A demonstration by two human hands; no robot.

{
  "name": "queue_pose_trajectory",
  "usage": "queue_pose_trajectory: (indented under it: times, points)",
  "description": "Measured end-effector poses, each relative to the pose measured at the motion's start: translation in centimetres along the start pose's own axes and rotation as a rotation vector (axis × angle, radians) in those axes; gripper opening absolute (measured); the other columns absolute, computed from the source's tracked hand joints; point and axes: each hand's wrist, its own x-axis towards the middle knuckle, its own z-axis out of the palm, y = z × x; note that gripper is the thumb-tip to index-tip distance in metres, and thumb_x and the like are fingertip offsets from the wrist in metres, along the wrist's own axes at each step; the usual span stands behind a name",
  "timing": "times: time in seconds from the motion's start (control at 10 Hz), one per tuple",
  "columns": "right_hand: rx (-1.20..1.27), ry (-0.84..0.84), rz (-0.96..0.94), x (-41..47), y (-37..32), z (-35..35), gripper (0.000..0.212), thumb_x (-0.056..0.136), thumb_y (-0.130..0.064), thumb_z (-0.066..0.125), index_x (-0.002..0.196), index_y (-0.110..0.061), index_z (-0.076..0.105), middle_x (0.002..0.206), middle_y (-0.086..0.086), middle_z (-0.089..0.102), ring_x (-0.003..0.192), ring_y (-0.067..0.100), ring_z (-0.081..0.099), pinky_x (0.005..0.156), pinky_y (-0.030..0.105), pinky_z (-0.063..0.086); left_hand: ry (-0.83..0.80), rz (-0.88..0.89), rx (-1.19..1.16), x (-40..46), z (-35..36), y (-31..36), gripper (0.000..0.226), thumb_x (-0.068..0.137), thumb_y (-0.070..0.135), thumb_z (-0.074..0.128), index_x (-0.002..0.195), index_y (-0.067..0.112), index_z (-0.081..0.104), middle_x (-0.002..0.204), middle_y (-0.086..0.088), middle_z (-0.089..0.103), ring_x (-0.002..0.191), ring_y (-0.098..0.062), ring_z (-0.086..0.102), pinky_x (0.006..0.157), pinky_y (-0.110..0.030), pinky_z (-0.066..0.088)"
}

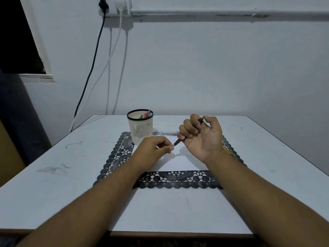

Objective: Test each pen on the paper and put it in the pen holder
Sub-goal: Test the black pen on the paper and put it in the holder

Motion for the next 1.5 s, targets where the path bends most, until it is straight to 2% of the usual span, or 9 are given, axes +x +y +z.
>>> queue_pose_trajectory:
  times: [0.1,0.7,1.2,1.4,1.5]
  points:
    - [-0.018,-0.013,0.000,0.05,-0.07,0.05,0.027,0.084,-0.035,0.037,0.065,-0.019,0.026,0.059,0.000,0.024,0.060,0.018,0.018,0.061,0.035,0.025,0.001,0.004,-0.006,0.11,-0.08,0.07,0.010,0.092,0.017,0.075,0.082,0.019,0.075,0.079,0.006,0.074,0.073,-0.005,0.061,0.070,-0.019,0.045]
    - [-0.005,-0.024,0.001,-0.01,-0.14,-0.10,0.028,0.084,-0.037,0.039,0.067,-0.020,0.025,0.060,0.000,0.021,0.061,0.019,0.017,0.062,0.035,0.023,-0.008,-0.012,-0.010,0.04,-0.05,0.00,0.009,0.092,0.018,0.075,0.083,0.019,0.076,0.079,0.007,0.074,0.075,-0.007,0.061,0.073,-0.025,0.047]
    - [-0.014,-0.014,0.006,0.00,-0.20,-0.09,0.027,0.084,-0.036,0.038,0.065,-0.020,0.027,0.059,-0.001,0.022,0.060,0.018,0.018,0.061,0.034,0.024,-0.006,-0.011,-0.010,0.04,-0.10,0.21,0.007,0.091,0.017,0.076,0.084,0.016,0.076,0.078,0.007,0.074,0.069,-0.001,0.058,0.068,-0.017,0.044]
    - [0.024,0.059,-0.003,-0.19,-0.20,0.03,0.034,0.089,-0.045,0.043,0.069,-0.017,0.038,0.063,0.001,0.029,0.062,0.019,0.026,0.065,0.036,0.031,-0.005,-0.017,-0.017,-0.02,-0.16,0.10,0.009,0.093,0.019,0.074,0.084,0.020,0.075,0.079,0.006,0.074,0.073,-0.004,0.061,0.072,-0.024,0.047]
    - [0.015,0.178,-0.017,0.07,-0.18,0.06,0.037,0.098,-0.043,0.043,0.072,-0.016,0.046,0.066,0.003,0.040,0.062,0.022,0.041,0.070,0.038,0.042,0.022,-0.038,-0.068,-0.01,-0.38,0.24,0.008,0.095,0.019,0.072,0.088,0.017,0.075,0.079,0.006,0.073,0.070,-0.003,0.061,0.072,-0.024,0.048]
